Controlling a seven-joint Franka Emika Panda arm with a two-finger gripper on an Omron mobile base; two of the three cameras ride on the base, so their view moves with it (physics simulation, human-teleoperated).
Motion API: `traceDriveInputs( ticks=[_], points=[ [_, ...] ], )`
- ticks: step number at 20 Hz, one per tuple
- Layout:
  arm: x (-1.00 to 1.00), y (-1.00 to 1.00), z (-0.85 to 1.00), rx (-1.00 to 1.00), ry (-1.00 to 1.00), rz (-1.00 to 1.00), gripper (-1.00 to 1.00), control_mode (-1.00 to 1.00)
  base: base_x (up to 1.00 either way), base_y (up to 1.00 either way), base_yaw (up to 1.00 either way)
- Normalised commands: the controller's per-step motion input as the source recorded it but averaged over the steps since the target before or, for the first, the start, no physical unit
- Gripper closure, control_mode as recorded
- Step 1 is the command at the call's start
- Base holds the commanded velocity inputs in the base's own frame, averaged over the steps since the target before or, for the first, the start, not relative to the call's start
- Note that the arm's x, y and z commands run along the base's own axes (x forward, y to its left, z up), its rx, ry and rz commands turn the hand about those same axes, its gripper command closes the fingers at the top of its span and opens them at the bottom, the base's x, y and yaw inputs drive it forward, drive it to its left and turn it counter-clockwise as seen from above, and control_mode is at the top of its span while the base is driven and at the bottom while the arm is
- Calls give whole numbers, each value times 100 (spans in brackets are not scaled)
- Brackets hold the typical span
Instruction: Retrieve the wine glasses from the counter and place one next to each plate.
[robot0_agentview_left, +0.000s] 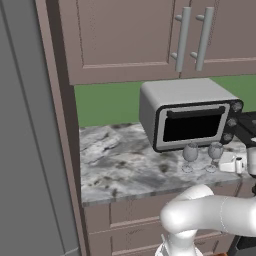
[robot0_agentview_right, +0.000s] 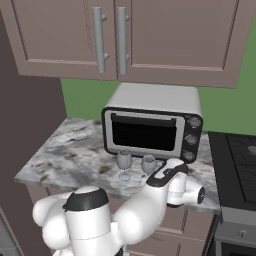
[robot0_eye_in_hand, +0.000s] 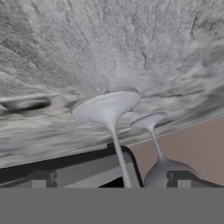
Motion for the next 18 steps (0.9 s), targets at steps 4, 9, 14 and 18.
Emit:
traceDriveInputs(
  ticks=[4,9,14,18],
  points=[
    [18,0,-27,0,5,-1,-100,-100,0,0,0],
    [9,0,-15,0,2,-1,100,-100,0,0,0],
    [0,-1,4,7,0,0,100,-100,0,0,0],
    [-16,-2,37,13,-12,0,100,-100,0,0,0]
  ],
)
